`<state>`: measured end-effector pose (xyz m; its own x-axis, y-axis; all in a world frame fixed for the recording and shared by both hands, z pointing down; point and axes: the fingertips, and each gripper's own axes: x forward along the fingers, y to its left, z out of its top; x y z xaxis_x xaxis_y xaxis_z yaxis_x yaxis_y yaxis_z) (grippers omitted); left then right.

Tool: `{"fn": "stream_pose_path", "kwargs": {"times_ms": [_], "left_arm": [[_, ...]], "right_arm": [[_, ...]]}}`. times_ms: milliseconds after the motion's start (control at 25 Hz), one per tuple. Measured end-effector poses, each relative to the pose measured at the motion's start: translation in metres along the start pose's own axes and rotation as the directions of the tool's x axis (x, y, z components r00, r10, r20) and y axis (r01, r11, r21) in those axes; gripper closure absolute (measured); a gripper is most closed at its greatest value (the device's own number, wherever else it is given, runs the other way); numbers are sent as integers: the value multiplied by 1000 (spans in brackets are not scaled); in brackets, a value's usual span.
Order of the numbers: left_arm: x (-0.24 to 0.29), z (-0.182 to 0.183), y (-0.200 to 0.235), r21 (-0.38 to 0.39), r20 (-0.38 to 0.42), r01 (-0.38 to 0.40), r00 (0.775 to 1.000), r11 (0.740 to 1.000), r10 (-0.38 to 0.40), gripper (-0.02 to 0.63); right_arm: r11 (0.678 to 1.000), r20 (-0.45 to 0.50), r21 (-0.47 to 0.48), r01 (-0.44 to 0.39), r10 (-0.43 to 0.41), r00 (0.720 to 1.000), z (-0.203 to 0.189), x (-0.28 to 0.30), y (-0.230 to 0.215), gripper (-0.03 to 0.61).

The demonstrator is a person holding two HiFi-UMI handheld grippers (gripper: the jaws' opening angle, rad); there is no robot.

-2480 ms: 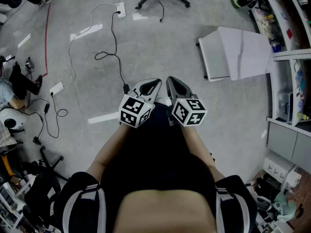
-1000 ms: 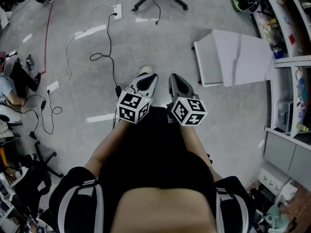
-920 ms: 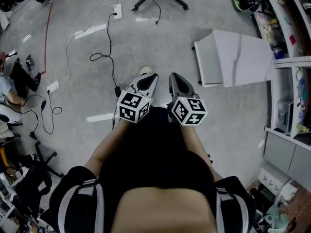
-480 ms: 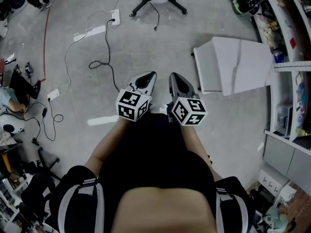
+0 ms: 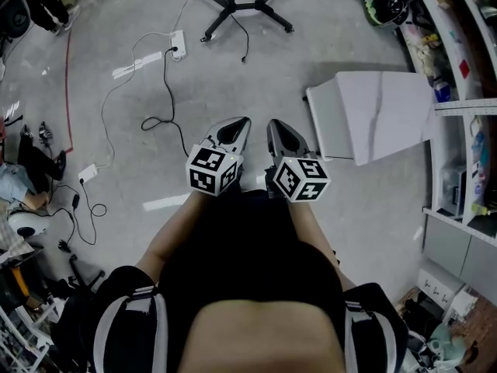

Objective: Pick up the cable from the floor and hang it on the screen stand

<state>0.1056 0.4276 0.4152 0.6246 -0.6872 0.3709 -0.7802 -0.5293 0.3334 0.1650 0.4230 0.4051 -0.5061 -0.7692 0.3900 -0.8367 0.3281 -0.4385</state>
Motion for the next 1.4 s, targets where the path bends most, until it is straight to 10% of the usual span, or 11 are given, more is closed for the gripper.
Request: {"fn": "stream_pose_path", "kwargs": {"times_ms": [1400], "left_arm": [[70, 69, 114, -6, 11, 21, 1000, 1000, -21, 607]], "right_arm": [[998, 57, -22, 59, -57, 997, 76, 129, -27, 555]]}}
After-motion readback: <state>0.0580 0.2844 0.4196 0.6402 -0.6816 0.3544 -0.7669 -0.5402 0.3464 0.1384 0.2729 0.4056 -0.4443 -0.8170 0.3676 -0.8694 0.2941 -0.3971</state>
